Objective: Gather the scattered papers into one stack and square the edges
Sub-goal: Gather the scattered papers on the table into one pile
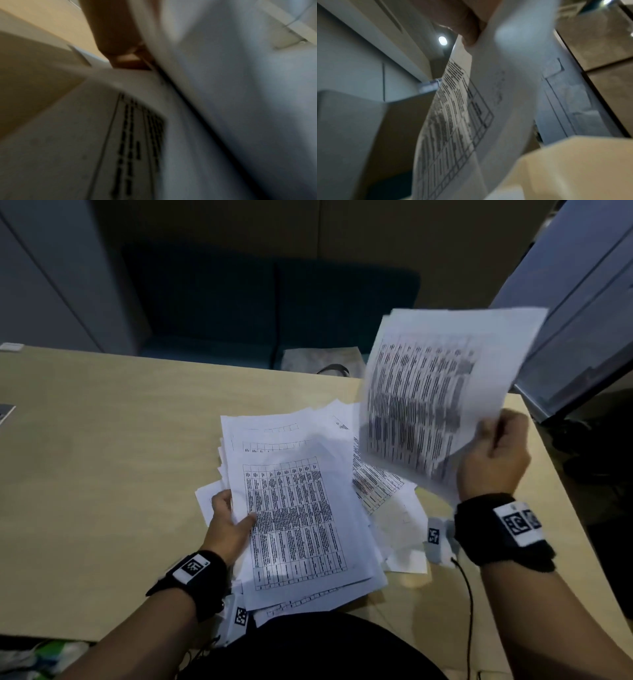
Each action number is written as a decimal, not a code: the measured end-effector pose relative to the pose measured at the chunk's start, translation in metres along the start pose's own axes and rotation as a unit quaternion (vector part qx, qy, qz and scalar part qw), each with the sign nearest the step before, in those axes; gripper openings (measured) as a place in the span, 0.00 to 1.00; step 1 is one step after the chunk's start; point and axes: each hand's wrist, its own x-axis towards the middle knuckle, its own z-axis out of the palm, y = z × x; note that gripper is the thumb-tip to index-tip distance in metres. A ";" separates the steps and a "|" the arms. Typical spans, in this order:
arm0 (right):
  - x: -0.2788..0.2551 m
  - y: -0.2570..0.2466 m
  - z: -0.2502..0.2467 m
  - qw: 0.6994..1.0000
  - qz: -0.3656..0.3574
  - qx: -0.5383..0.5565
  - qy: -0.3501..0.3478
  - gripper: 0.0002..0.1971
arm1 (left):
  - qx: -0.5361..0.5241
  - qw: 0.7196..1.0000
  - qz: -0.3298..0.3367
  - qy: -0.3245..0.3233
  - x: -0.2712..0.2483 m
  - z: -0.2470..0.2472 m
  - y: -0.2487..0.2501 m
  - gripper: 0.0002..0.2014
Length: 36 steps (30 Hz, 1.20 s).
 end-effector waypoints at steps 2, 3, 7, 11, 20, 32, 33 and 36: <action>0.006 -0.011 -0.005 0.999 -0.016 0.029 0.013 0.07 | -0.033 0.999 0.009 -0.007 0.001 -0.001 0.000 0.42; 0.004 -0.011 -0.002 1.000 -0.006 0.026 -0.010 0.05 | -0.032 0.999 0.004 -0.017 0.003 -0.003 -0.002 0.43; -0.033 0.012 0.041 0.971 0.056 -0.050 -0.225 0.04 | -0.027 0.997 -0.044 -0.051 0.010 -0.007 0.000 0.37; -0.084 0.049 0.090 0.918 0.170 -0.132 -0.332 0.06 | 0.024 0.997 -0.060 -0.046 0.006 -0.008 0.011 0.31; -0.131 0.035 0.121 0.835 0.243 -0.253 -0.424 0.30 | 0.003 0.998 -0.035 -0.056 -0.016 0.002 0.033 0.51; -0.051 0.079 0.103 0.861 0.208 -0.249 -0.391 0.40 | -0.206 0.978 -0.005 -0.027 -0.007 -0.048 0.014 0.38; -0.040 0.085 0.100 0.859 0.194 -0.279 -0.384 0.44 | -0.219 0.976 -0.007 -0.019 -0.008 -0.057 0.015 0.37; -0.021 0.098 0.094 0.814 0.147 -0.372 -0.421 0.59 | -0.230 0.972 -0.030 0.019 -0.010 -0.072 0.011 0.39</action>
